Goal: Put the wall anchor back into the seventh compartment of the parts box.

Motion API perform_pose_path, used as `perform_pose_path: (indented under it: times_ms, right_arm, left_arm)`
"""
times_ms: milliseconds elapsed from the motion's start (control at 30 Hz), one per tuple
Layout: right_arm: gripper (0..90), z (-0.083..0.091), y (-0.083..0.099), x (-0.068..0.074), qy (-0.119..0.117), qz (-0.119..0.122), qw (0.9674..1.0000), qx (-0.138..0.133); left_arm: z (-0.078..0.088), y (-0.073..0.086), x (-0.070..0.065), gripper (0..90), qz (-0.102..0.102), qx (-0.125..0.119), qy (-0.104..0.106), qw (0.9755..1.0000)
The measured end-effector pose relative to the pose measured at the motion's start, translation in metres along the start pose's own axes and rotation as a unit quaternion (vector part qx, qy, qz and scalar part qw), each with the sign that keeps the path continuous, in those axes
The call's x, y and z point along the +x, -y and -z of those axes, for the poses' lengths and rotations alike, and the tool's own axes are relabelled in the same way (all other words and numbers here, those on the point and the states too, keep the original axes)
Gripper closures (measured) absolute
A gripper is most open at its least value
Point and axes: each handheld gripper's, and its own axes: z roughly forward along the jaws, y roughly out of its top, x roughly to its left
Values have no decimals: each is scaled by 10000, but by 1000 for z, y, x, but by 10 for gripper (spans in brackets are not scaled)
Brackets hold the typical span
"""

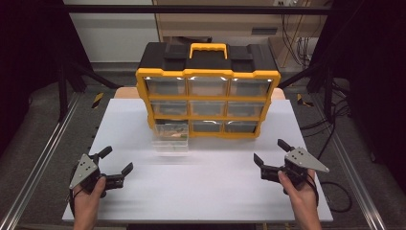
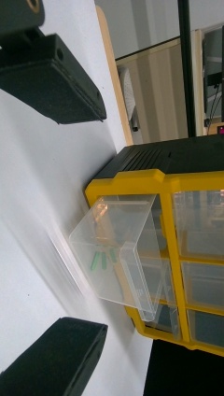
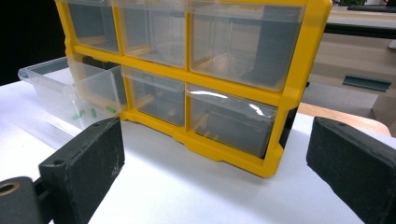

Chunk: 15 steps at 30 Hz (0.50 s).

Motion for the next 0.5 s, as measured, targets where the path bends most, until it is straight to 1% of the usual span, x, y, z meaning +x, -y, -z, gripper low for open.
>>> perform_pose_path:
  times_ms: [200, 233, 367, 500]
  right_arm:
    - [48, 4, 8, -2, 21, -65, 10000, 24]
    - [47, 6, 13, -3, 30, -93, 9999, 32]
    - [48, 7, 18, -4, 58, -65, 9999, 53]
    - [48, 9, 25, -6, 64, -102, 9999, 94]
  left_arm:
    - [0, 1, 0, 4, 4, 43, 5, 10000]
    - [0, 1, 0, 4, 5, 47, 10, 10000]
    - [0, 1, 0, 4, 7, 51, 9, 10000]
    - [0, 1, 0, 4, 14, 58, 18, 10000]
